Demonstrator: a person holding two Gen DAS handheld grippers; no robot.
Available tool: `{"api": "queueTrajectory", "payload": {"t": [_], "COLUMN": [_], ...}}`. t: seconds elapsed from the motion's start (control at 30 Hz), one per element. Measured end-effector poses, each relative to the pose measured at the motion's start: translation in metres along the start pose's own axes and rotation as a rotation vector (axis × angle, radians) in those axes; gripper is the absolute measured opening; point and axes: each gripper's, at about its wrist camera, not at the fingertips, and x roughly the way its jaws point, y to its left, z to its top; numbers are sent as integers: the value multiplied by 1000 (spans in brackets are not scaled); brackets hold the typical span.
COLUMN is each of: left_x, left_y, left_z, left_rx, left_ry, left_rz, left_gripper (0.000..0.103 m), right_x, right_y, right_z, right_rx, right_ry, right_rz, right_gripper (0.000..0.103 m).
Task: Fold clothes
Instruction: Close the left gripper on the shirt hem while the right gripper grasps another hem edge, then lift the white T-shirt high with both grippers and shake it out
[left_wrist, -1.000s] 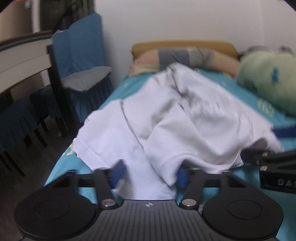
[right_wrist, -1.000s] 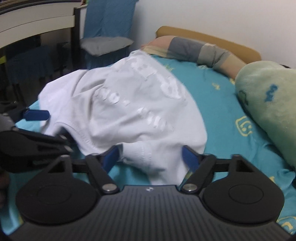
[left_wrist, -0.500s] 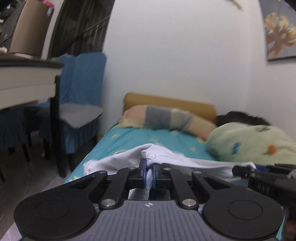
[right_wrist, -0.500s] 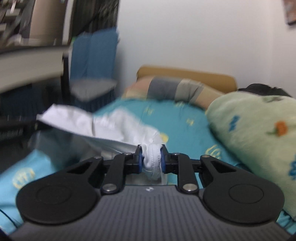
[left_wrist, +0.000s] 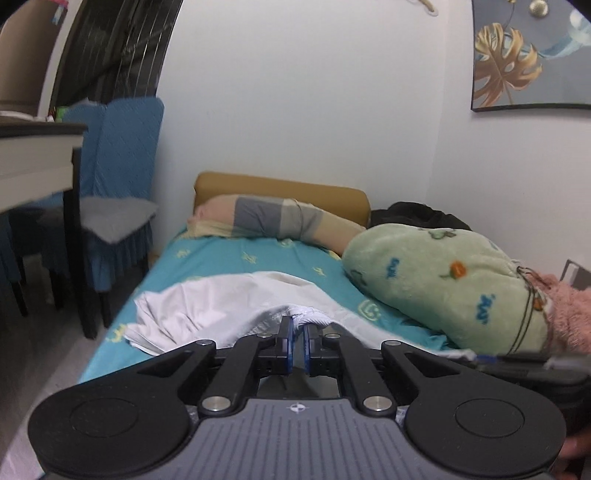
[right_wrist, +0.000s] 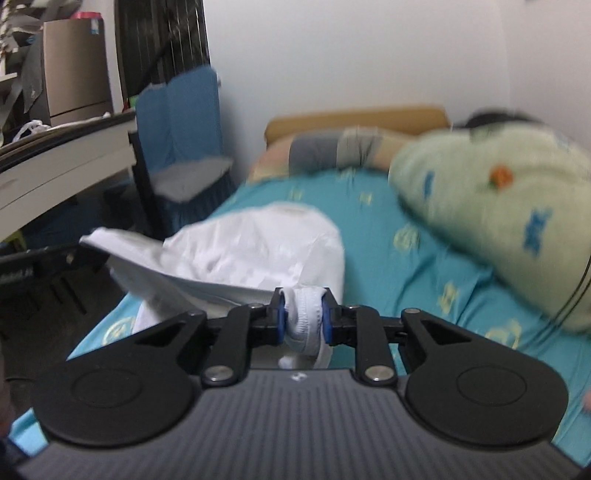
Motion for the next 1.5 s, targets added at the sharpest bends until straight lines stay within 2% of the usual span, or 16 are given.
{"api": "queueTrajectory", "payload": {"t": [0.03,0.1,0.17,0.4,0.5,0.57,0.67,0.83,0.9,1.03,1.1,1.2,1.27,1.33,1.43,1.5], "left_x": [3,5,9,13,17,21,31,40,42,42,43,47,51,55,60,64], "left_y": [2,4,7,14,17,19,17,13,12,12,12,9,4,-2,-11,-17], "left_z": [-1,-2,0,4,4,2,-5,-8,-7,-7,-8,-11,-15,-18,-24,-28], "left_rx": [-6,-9,-12,-33,-50,-54,-44,-42,-53,-56,-55,-40,-11,22,71,104], "left_ry": [4,9,13,9,26,46,88,79,62,47,58,89,115,118,122,125], "left_rz": [-2,-3,-6,-9,3,18,28,52,62,61,50,37,26,50,84,107], "left_gripper": [6,6,6,6,6,6,6,6,6,7,8,20,38,65,81,83], "right_x": [0,-3,-5,8,31,48,71,107,98,50,33,21,19,17,17,17], "right_y": [0,2,8,47,61,55,20,-41,-53,-47,-38,-28,-22,-18,-16,-15], "right_z": [-1,-2,-4,-13,-17,-14,-9,-29,-30,-1,11,20,21,22,22,23], "right_rx": [5,4,-20,-210,-290,-250,-50,217,299,333,297,243,211,185,167,159], "right_ry": [14,17,3,-10,-15,-34,1,232,192,-92,-174,-230,-240,-247,-247,-251], "right_rz": [13,42,63,104,73,-22,-173,-293,-327,-325,-296,-263,-248,-236,-225,-217], "right_gripper": [31,58,74,73,73,72,73,72,72,73,73,73,73,73,73,73]}}
